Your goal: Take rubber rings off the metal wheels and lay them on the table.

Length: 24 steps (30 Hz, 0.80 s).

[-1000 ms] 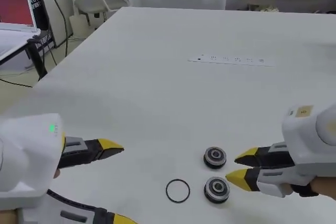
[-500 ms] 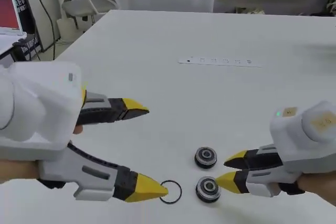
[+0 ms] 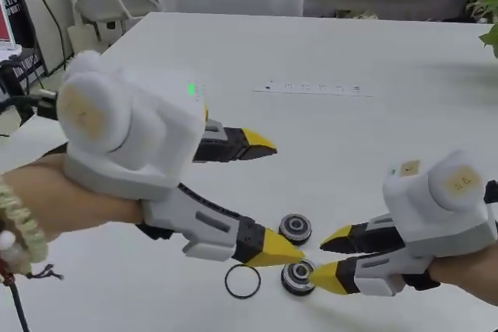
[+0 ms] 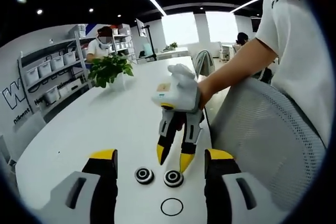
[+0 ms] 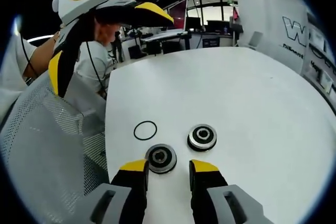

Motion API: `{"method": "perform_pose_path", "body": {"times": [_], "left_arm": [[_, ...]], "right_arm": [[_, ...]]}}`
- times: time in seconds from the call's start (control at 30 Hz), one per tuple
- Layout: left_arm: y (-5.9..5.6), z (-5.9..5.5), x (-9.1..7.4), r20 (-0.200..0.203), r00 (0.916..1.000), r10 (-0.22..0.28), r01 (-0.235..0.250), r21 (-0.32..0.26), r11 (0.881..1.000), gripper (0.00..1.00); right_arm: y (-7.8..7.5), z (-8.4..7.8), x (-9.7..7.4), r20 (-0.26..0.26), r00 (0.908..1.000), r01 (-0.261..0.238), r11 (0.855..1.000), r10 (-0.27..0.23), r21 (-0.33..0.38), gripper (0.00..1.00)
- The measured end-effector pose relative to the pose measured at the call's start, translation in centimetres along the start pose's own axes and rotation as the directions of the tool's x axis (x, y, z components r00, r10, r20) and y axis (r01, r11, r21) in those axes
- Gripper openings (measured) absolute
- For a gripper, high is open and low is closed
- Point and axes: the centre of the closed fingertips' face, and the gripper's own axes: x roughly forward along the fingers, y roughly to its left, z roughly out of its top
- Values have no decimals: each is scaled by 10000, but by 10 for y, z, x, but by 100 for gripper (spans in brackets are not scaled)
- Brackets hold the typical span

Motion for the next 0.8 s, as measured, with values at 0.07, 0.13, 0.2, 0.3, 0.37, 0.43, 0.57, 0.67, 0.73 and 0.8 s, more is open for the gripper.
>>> {"method": "perform_pose_path", "body": {"times": [0.07,0.13,0.2,0.3,0.37,0.43,0.57,0.67,0.73,0.8], "left_arm": [[-7,-3,12,22,9991,-412,412,-22,9991,63],[-7,-7,19,20,9986,-536,536,-121,9985,63],[-5,-13,27,6,9988,-489,489,-286,9984,61],[-3,-31,39,-39,9996,-269,265,-667,9974,56],[-4,-44,43,-276,9996,-116,93,-831,9965,52],[-3,-56,47,-320,9994,126,-160,-1059,9942,50],[-9,-74,53,-462,9988,172,-228,-1230,9921,45],[-13,-80,58,-568,9983,149,-204,-981,9950,41],[-16,-83,63,-617,9980,-128,66,-996,9950,38],[-14,-85,67,-582,9983,-71,2,-1180,9930,33]], "right_arm": [[1,-1,0,-32,10000,-59,10000,59,10,29],[2,-2,0,-42,9999,-134,9999,134,26,29],[4,-3,0,-53,9997,-236,9997,237,52,29],[6,-5,2,-121,9992,-392,9992,390,-111,32],[7,-8,4,-221,9988,-450,9989,447,-129,33],[8,-11,6,-344,9981,-520,9984,512,-215,32],[12,-12,8,-378,9969,-701,9967,686,-400,32],[13,-13,11,-472,9965,-709,9962,685,-513,32],[12,-15,12,-542,9965,-671,9961,640,-572,31],[12,-17,12,-581,9962,-676,9961,643,-572,31]]}}
